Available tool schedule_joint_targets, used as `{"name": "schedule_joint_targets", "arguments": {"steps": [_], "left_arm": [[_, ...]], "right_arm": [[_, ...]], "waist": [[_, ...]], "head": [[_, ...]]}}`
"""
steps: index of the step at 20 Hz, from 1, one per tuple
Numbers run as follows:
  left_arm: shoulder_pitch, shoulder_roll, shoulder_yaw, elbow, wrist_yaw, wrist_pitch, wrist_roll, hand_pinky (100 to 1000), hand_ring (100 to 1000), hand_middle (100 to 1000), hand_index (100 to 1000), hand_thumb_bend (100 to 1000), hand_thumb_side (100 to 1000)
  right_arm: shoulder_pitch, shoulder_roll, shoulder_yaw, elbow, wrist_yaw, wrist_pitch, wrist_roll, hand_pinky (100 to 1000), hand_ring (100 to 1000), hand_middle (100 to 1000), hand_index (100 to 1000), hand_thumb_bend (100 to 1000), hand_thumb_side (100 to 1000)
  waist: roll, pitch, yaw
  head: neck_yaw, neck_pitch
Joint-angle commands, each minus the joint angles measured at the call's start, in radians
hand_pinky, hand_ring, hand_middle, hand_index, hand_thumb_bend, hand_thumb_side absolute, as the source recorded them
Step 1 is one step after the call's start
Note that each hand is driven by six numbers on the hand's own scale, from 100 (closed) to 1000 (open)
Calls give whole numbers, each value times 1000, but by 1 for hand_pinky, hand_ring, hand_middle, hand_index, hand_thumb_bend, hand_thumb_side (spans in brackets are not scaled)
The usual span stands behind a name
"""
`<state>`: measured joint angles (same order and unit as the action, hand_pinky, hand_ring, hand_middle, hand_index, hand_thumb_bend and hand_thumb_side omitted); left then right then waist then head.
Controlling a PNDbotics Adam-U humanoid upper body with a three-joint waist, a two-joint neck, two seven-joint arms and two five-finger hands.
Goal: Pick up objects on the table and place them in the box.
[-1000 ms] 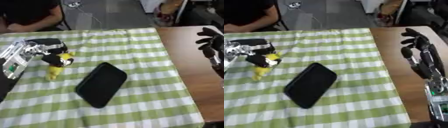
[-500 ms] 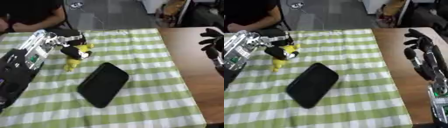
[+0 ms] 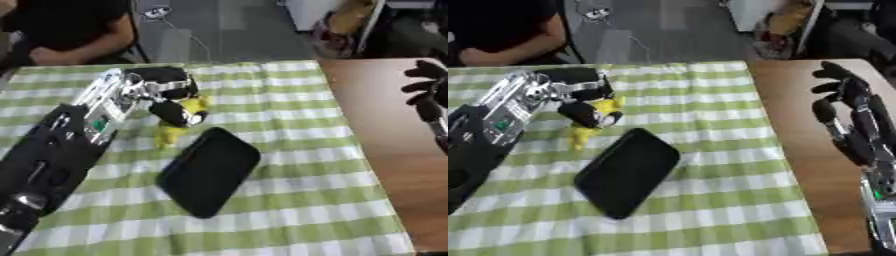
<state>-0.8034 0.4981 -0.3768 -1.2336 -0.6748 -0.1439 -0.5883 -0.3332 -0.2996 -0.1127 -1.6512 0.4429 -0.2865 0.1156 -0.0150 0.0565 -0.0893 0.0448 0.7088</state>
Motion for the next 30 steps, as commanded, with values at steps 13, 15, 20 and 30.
{"name": "schedule_joint_targets", "arguments": {"steps": [13, 15, 20, 30], "left_arm": [[-19, -25, -22, -13, 12, -17, 0, 100, 100, 100, 205, 100, 489], [-16, -31, -30, -17, 16, -21, -3, 100, 100, 100, 205, 100, 412], [-5, -42, -45, -22, 28, -25, -12, 100, 100, 100, 204, 100, 495], [14, -61, -57, 0, 30, -29, -13, 100, 100, 100, 204, 100, 501]], "right_arm": [[-20, -17, 1, -18, -1, -2, -1, 582, 687, 779, 938, 662, 1000], [-20, -17, 2, -18, -1, -2, 0, 583, 688, 779, 938, 660, 1000], [-21, -16, 3, -18, 0, -2, 0, 582, 687, 779, 938, 662, 1000], [-21, -16, 4, -18, -1, -2, 2, 582, 686, 779, 938, 662, 1000]], "waist": [[-2, -12, 0], [-2, -12, 0], [-1, -12, -1], [-1, -10, -4]], "head": [[15, -3], [16, -1], [18, 1], [22, 1]]}}
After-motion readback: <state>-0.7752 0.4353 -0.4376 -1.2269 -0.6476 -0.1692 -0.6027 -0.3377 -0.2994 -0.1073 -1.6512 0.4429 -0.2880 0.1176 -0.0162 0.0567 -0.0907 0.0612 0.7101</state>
